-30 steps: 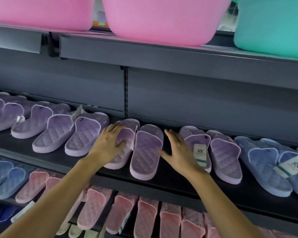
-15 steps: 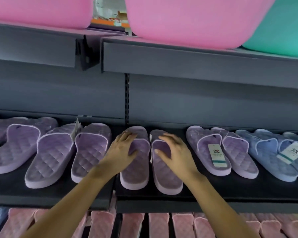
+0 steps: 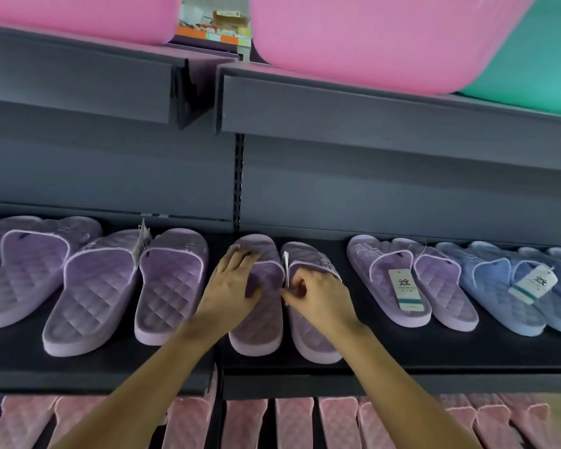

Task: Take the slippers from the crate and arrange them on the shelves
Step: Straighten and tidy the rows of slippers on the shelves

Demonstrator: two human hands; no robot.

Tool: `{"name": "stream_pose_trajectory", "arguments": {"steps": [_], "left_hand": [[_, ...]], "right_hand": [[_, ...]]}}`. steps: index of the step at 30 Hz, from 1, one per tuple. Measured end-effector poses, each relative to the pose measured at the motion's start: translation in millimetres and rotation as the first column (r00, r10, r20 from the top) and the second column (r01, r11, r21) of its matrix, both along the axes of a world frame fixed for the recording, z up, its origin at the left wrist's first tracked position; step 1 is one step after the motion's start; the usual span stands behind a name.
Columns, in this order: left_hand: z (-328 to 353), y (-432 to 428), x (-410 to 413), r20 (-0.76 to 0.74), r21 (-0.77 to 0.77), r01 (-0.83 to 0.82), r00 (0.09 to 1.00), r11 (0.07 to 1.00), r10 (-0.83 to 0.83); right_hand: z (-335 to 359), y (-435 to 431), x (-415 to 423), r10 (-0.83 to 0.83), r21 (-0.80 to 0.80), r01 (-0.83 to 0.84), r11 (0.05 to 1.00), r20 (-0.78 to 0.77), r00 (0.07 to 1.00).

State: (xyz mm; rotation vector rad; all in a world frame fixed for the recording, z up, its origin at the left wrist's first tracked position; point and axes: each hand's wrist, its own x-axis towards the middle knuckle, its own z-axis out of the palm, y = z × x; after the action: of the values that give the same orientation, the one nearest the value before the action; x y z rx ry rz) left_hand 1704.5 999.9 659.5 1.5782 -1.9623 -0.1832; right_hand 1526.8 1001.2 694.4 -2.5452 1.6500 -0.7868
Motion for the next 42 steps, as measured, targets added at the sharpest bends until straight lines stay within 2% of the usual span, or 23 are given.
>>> {"name": "stream_pose_trajectory", "arguments": {"steps": [5,9,13,17,20,22,25,28,30,36,42], "left_hand": [[5.7,4.2,-1.7,-0.036,-0.014,-0.026,0.999,1.000,0.026],[8.0,10.2,-4.5,-0.131,0.024,-0.057,0.990,0.998,0.060],[7.7,12.0,-8.7,-0.099,0.008,-0.079,0.992,0.997,0.080],[6.0,17.0,-12.7,-0.105,-0.020,-0.091,0.991,0.996,0.089],[3.3,19.3,-16.5,-0.124,-0.028,-0.115,0.986,0.993,0.111],[1.6,20.8,-19.1,-0.152,-0.032,-0.127,0.981,0.991,0.121],[-0.4,22.9,-18.4,-0.163,-0.037,-0.125,0.980,0.991,0.118],[-3.3,24.1,-14.4,-0.165,-0.038,-0.146,0.977,0.989,0.138],[-5.1,25.6,-15.4,-0.170,-0.038,-0.135,0.977,0.990,0.127],[-5.4,28.3,-28.5,-0.245,-0.009,-0.149,0.959,0.989,0.143],[-12.0,24.7,-33.3,-0.182,-0.012,-0.173,0.969,0.985,0.168]], "right_hand": [[8.1,0.7,4.2,-0.044,0.048,0.045,0.998,-0.023,0.999],[24.8,-1.3,-2.8,-0.073,0.127,0.052,0.991,0.164,0.984],[32.4,-3.1,-19.6,-0.056,0.219,-0.021,0.975,0.341,0.938],[19.7,4.7,-42.9,-0.027,0.453,-0.204,0.868,0.453,0.891],[7.7,10.7,-54.5,-0.075,0.541,-0.223,0.811,0.474,0.877],[2.7,9.5,-59.0,-0.106,0.515,-0.186,0.837,0.486,0.867],[-2.7,4.5,-64.1,-0.150,0.390,-0.039,0.920,0.444,0.883],[-6.7,2.5,-69.8,-0.230,0.287,0.116,0.951,0.404,0.885],[-10.6,2.9,-71.4,-0.238,0.233,0.160,0.959,0.354,0.905],[-24.9,5.7,-52.5,-0.072,0.237,-0.021,0.971,0.376,0.924],[-38.5,3.1,-34.3,-0.061,0.153,-0.006,0.988,0.432,0.900]]}}
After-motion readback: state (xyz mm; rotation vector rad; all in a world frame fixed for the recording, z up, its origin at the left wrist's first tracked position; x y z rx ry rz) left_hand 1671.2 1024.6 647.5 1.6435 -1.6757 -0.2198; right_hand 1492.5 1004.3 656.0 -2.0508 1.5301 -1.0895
